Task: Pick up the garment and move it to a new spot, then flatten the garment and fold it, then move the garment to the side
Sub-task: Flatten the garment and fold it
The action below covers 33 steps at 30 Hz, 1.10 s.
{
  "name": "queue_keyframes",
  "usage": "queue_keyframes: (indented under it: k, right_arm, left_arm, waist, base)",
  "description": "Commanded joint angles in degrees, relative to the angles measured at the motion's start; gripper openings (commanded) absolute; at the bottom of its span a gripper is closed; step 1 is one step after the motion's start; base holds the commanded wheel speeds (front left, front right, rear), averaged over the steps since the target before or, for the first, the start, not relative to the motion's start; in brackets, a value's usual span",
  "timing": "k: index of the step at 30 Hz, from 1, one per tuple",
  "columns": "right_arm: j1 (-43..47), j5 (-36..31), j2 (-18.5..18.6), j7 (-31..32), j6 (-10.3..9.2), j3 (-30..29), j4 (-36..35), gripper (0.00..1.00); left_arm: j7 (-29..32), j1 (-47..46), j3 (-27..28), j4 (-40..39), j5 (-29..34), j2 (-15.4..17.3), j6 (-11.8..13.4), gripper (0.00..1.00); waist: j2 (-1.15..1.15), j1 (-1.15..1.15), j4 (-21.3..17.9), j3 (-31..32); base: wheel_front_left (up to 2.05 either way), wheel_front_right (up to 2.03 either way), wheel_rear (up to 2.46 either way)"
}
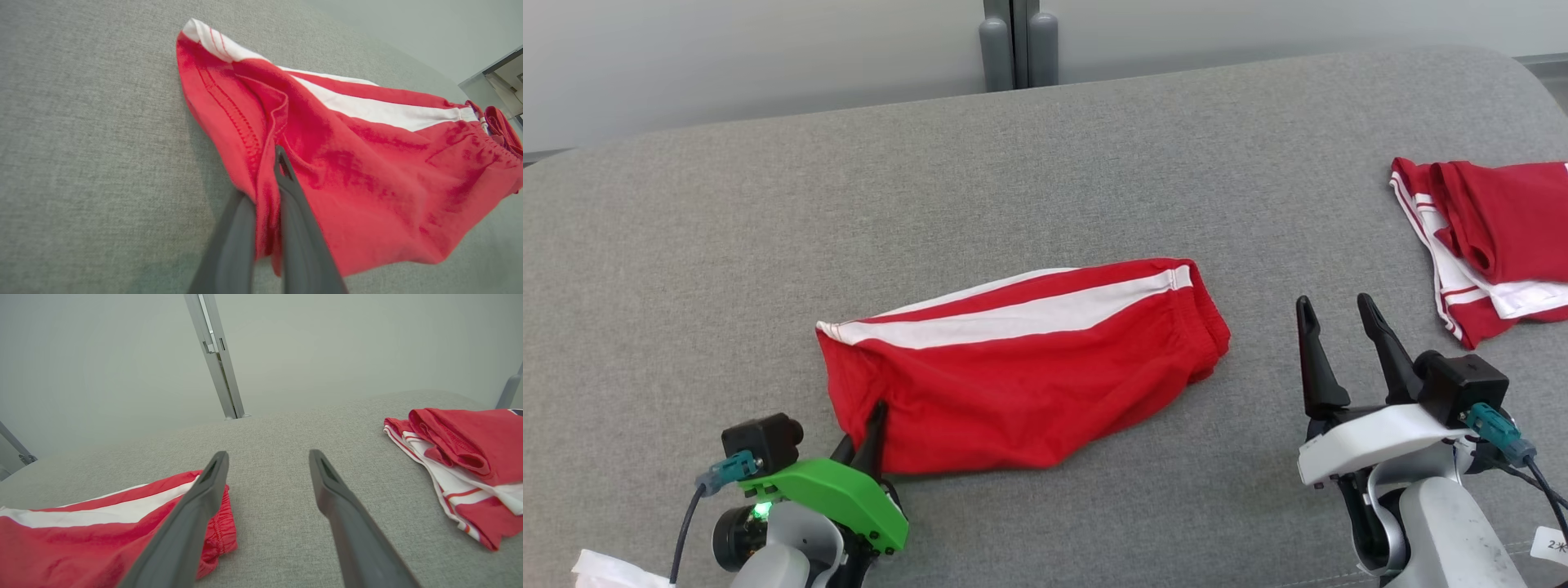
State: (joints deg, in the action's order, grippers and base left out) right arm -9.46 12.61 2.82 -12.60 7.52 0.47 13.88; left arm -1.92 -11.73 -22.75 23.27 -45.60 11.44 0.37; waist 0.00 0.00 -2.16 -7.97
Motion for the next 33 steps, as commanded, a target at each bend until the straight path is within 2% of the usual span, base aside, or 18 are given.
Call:
queue_keyframes:
  k: [1, 7, 12, 21, 27, 33]
  right_arm:
    - [0.68, -0.38, 0.15, 0.19, -0.08, 0.03, -0.07, 1.00]
    - [0.95, -0.56, 0.14, 0.68, -0.08, -0.27, 0.01, 1.00]
    - [1.21, -0.72, 0.14, 0.96, -0.08, -0.64, -0.01, 1.00]
    - [2.08, -1.38, 0.13, 2.73, -0.08, -1.09, 0.15, 1.00]
    - [-0.20, -2.55, 0.12, 8.02, -0.08, -0.22, 0.79, 1.00]
    - [-4.52, -3.12, 0.83, 17.25, -0.08, 1.96, 2.46, 1.00]
  left_arm:
    - [-0.98, 0.32, 0.04, -0.12, 0.93, 0.00, 0.54, 1.00]
    - [-5.86, -1.02, 0.72, -0.92, 2.96, 0.32, 1.63, 1.00]
    - [-10.19, -0.62, 1.04, -2.94, 6.50, 1.50, 3.74, 1.00]
    - [-12.67, 3.64, 2.28, -8.84, 9.26, 1.28, 6.82, 1.00]
    - [-12.96, 6.20, 2.86, -11.28, 9.87, 0.64, 8.07, 1.00]
    - [-13.16, 7.29, 2.58, -11.95, 10.51, -0.14, 8.05, 1.00]
  waist:
    - [0.00, 0.00, -0.07, 0.03]
    - [0.00, 0.00, -0.32, 0.44]
    - [0.00, 0.00, -0.34, 1.24]
    - [0.00, 0.00, 1.08, 2.56]
    - [0.00, 0.00, 3.53, 3.25]
    - [0.00, 0.00, 6.43, 3.39]
  base:
    - [0.00, 0.00, 0.00]
    - [0.00, 0.00, 0.00]
    - [0.00, 0.00, 0.00]
    - [0.00, 0.00, 0.00]
    - [0.00, 0.00, 0.00]
    - [0.00, 0.00, 0.00]
